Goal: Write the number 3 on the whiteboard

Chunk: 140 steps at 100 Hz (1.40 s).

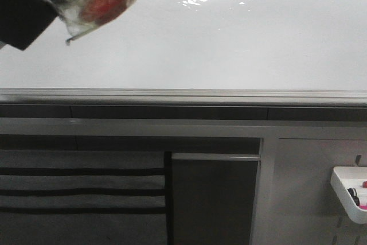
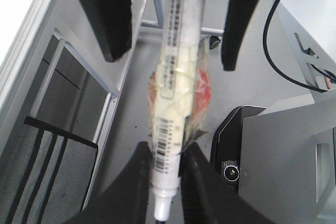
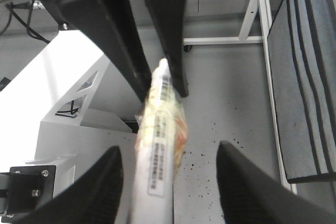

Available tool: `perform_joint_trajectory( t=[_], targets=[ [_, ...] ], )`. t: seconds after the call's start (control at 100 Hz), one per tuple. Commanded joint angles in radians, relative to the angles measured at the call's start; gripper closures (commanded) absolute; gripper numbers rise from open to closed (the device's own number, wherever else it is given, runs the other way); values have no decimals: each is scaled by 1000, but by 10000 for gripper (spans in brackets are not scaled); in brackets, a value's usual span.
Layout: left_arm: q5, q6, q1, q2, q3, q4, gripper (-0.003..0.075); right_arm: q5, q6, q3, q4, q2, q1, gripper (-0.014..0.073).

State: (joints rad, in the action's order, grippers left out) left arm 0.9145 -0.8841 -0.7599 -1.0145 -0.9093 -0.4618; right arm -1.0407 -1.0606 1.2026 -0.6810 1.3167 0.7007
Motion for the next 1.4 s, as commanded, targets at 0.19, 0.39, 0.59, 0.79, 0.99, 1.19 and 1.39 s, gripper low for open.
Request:
perform_joint_trajectory(
  t=[0.19,0.39,0.59,0.79,0.99,1.19,1.39],
  targets=[
    [-37,0,-7,9,-35,-41,738,-3,-12,36,-54,-21,0,284],
    [-37,0,-7,9,-35,-41,738,-14,-12,36,-54,-21,0,475],
    [-37,0,-7,9,-35,-41,738,-14,-12,40,-54,-21,0,496],
    [-34,0,-7,9,-35,-41,737,-20,-12,40,-54,-21,0,498],
    [-35,0,-7,9,-35,-37,514,-25,-12,40,-54,-21,0,615],
    [-47,0,9,25,-35,16,311,-16,10,42,6,-27,-3,631],
    [-69,39,83,113,-36,38,311,55,307,42,309,-94,-3,631]
  ],
)
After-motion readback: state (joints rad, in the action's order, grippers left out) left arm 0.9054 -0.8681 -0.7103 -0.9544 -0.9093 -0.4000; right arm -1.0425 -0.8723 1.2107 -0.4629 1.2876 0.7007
